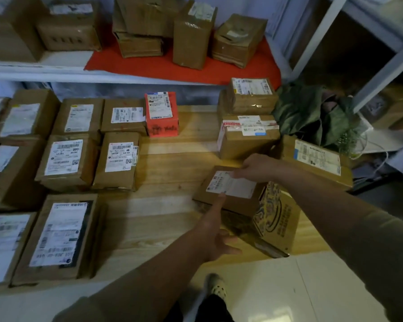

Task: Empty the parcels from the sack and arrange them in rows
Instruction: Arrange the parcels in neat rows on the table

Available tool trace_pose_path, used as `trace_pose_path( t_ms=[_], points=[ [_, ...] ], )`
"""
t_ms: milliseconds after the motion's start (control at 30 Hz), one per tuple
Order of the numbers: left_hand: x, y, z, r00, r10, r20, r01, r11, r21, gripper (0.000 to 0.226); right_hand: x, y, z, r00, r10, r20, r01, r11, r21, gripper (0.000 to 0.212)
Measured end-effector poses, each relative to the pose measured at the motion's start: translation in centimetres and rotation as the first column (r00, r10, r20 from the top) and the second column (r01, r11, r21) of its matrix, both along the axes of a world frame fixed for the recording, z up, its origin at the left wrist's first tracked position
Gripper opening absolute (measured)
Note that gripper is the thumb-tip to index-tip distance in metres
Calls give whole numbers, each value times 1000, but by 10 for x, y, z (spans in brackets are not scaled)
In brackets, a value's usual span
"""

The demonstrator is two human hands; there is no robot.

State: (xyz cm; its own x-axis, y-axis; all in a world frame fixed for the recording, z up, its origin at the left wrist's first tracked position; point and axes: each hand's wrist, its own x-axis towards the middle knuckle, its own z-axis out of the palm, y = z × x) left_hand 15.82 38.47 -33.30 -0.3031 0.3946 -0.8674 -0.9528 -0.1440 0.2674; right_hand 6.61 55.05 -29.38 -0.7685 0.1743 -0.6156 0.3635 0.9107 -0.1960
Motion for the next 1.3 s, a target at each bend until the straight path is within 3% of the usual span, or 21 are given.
trace_pose_path(
  t_ms=[133,233,300,367,400,500,533,633,767,867,933,1000,1067,1200,1300],
  points=[
    [1,20,4,994,107,-7,-107,994,8,66,2,4,-4,999,38,-8,-39,996,-84,45],
    [5,21,13,976,204,-79,-206,978,-23,37,-2,1,8,995,85,-61,-97,968,-230,30],
    [5,14,15,952,260,-161,-274,959,-69,34,-3,-5,19,988,64,-138,-105,941,-321,23],
    [2,0,16,915,326,-239,-356,930,-93,43,-3,-14,23,985,-29,-172,-48,902,-429,29],
    [0,-11,17,892,355,-279,-395,913,-104,45,-1,-19,20,985,-99,-141,14,861,-508,40],
    [3,-51,24,854,357,-378,-433,891,-136,41,10,-39,3,954,-273,121,280,673,-685,100],
    [8,-65,27,854,329,-403,-415,898,-147,41,16,-48,-2,946,-267,184,317,635,-705,106],
    [23,-104,28,864,232,-446,-358,907,-223,40,36,-73,-23,937,-172,304,343,613,-712,105],
    [37,-136,22,880,124,-458,-326,860,-394,36,59,-108,-48,902,-127,413,411,547,-730,67],
    [42,-151,9,828,-103,-551,-344,683,-645,34,75,-138,-67,901,-143,409,411,582,-702,63],
    [46,-162,-6,770,-291,-568,-329,582,-744,57,81,-157,-78,909,-153,387,398,588,-704,59],
    [51,-170,-11,680,-498,-538,-277,505,-818,66,82,-174,-82,905,-170,389,414,559,-718,56],
    [56,-175,-17,560,-698,-446,-209,402,-891,75,79,-185,-86,906,-198,375,420,532,-735,50],
    [59,-182,-19,297,-953,-60,-41,50,-998,86,72,-190,-89,909,-258,328,418,544,-728,33],
    [54,-188,-20,177,-983,41,6,-40,-999,82,71,-182,-87,915,-258,310,403,550,-732,17]
  ],
)
